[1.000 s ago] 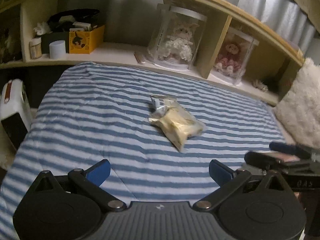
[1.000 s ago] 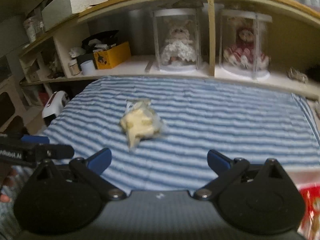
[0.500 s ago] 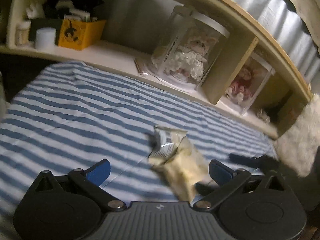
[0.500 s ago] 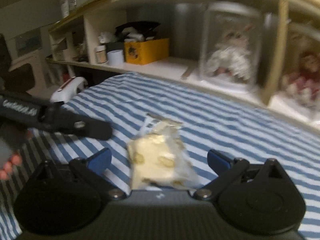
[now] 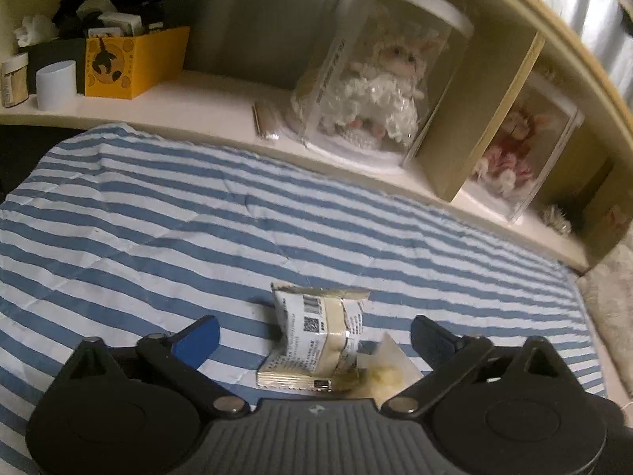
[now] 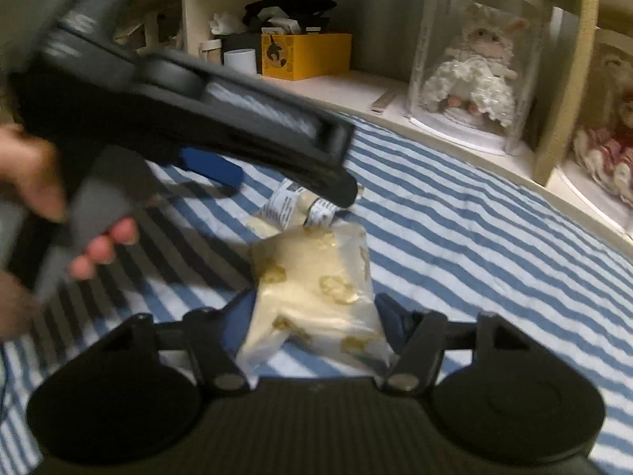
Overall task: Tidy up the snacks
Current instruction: 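Grasp the clear bag of white snack with the right tool while the left tool grasps the silver-white wrapped cake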
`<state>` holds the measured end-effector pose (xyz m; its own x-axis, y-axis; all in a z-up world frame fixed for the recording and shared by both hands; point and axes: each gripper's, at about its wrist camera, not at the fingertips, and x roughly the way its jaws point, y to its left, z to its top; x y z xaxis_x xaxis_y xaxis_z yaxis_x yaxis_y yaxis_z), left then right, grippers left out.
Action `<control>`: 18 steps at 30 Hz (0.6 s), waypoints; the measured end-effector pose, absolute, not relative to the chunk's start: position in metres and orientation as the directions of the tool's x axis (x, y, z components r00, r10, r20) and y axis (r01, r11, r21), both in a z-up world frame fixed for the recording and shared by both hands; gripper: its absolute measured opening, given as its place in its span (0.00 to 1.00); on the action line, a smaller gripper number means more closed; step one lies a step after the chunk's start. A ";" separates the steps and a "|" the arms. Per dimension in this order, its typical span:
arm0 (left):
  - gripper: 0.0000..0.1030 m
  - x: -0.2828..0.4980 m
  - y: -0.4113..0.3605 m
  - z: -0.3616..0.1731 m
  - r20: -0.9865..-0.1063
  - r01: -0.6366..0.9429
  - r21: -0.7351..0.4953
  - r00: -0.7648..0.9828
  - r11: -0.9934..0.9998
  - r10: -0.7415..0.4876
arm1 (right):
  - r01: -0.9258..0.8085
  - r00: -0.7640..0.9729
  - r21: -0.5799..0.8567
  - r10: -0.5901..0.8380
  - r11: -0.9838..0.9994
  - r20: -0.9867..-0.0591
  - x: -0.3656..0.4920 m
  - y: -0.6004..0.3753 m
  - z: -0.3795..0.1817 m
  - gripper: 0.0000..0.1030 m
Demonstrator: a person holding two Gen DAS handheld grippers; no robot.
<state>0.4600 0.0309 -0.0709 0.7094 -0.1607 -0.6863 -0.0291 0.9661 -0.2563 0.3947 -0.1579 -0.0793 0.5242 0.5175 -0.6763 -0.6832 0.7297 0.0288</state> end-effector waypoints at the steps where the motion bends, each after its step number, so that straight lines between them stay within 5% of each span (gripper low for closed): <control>1: 0.87 0.461 0.027 -0.073 -0.694 -0.030 -0.245 0.703 0.969 -0.154 | -0.683 0.525 0.028 0.518 0.730 -0.675 0.390 -0.161 -0.078 0.66; 4: 0.72 0.465 0.015 -0.079 -0.719 -0.025 -0.185 0.684 0.982 -0.118 | -0.683 0.524 0.024 0.512 0.730 -0.681 0.375 -0.166 -0.078 0.65; 6: 0.52 0.465 0.008 -0.080 -0.724 -0.030 -0.140 0.685 0.990 -0.082 | -0.680 0.515 0.045 0.520 0.732 -0.681 0.369 -0.170 -0.078 0.64; 18: 0.47 0.421 0.012 -0.048 -0.682 -0.025 -0.130 0.728 0.991 -0.072 | -0.638 0.525 0.102 0.527 0.764 -0.668 0.344 -0.182 -0.066 0.53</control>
